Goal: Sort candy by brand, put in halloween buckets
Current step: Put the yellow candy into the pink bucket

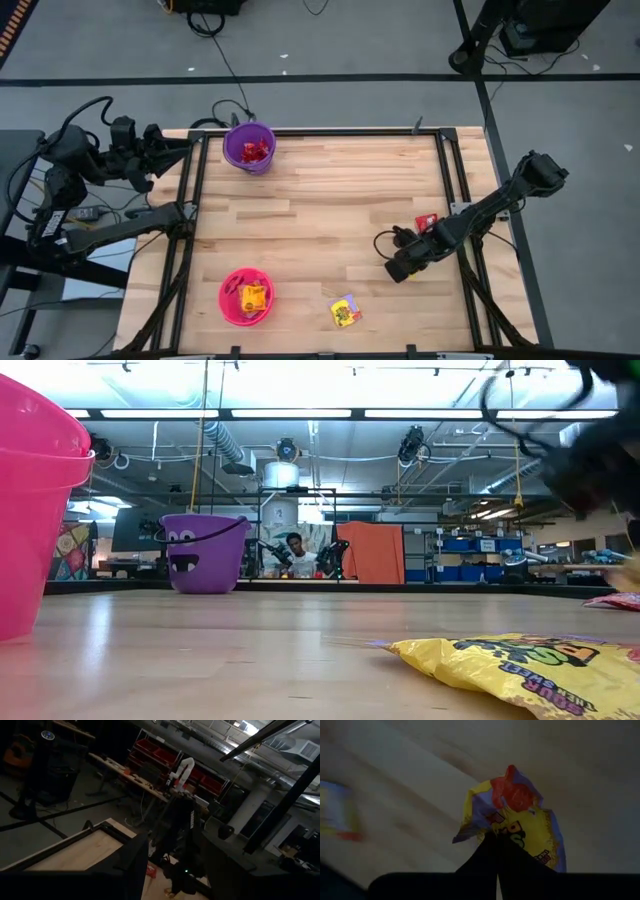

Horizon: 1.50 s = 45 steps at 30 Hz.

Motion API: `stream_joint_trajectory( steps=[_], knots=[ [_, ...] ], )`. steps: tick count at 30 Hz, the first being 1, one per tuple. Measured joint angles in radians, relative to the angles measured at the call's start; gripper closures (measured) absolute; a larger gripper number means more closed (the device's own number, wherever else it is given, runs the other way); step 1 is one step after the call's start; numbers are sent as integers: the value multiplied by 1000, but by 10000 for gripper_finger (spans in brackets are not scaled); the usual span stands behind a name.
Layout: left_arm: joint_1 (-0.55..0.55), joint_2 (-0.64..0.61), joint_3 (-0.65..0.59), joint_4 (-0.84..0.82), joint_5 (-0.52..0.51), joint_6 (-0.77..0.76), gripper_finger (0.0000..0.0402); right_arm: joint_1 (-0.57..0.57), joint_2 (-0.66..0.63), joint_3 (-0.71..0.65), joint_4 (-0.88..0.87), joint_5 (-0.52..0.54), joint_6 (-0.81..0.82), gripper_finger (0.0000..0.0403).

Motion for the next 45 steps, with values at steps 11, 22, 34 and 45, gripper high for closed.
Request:
stream_joint_trajectory(
  steps=[11,22,34,45],
  knots=[
    [0,0,0,0,-17,0,220,-42,0,215,391,290,-267,400],
    [0,0,0,0,-17,1,220,-87,-2,216,1296,199,-683,400],
    [0,0,0,0,2,26,220,-99,6,216,1366,150,-656,400],
    [0,0,0,1,5,31,220,-139,331,314,1426,23,-396,400]
  ],
)
